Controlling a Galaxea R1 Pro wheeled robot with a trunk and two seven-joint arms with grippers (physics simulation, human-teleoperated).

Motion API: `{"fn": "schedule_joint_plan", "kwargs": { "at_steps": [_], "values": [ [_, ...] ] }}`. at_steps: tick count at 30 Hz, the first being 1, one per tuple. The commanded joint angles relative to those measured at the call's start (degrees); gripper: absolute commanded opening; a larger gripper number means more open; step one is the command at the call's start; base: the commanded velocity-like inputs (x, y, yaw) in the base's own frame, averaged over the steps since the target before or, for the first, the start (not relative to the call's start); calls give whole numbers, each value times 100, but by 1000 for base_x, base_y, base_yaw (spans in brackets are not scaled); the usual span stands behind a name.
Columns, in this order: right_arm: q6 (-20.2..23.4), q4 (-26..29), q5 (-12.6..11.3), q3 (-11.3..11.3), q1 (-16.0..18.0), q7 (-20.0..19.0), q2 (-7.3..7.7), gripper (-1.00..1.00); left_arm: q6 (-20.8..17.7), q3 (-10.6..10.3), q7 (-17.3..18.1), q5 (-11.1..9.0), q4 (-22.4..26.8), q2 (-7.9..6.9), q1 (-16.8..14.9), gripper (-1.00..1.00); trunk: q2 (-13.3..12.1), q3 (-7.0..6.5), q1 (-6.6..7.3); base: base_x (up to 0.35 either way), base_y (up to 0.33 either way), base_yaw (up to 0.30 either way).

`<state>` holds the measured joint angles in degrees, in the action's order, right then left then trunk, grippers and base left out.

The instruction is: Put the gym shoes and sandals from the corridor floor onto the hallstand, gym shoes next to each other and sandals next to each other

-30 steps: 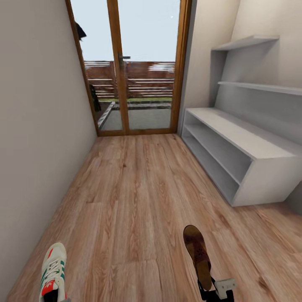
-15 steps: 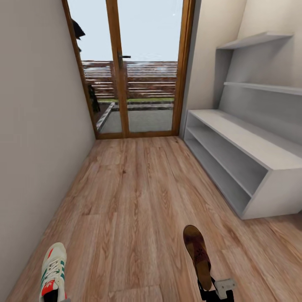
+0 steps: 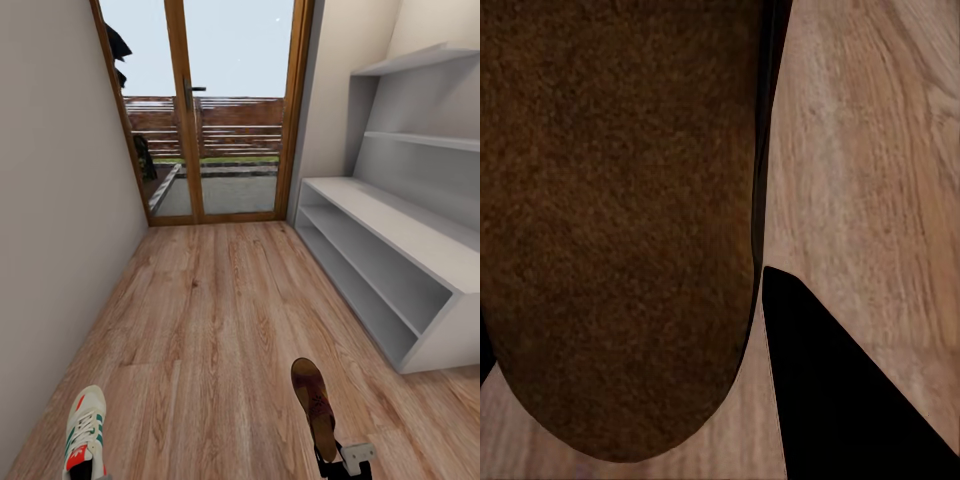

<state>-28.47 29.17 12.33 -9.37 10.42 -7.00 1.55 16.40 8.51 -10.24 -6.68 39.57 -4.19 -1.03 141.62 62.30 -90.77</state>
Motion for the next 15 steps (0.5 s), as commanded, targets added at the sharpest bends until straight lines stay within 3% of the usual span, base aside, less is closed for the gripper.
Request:
{"fn": "schedule_joint_plan", "kwargs": {
  "at_steps": [1,15],
  "values": [
    [-18,0,24,-47,4,-45,-6,-100,21,-16,-31,-44,-2,-3,-2,-100,2,5,-2,340,0,0],
    [-18,-6,26,-50,4,-38,-2,-100,21,-16,-31,-43,-2,2,-2,-100,2,5,-2,340,0,0]
  ]
}}
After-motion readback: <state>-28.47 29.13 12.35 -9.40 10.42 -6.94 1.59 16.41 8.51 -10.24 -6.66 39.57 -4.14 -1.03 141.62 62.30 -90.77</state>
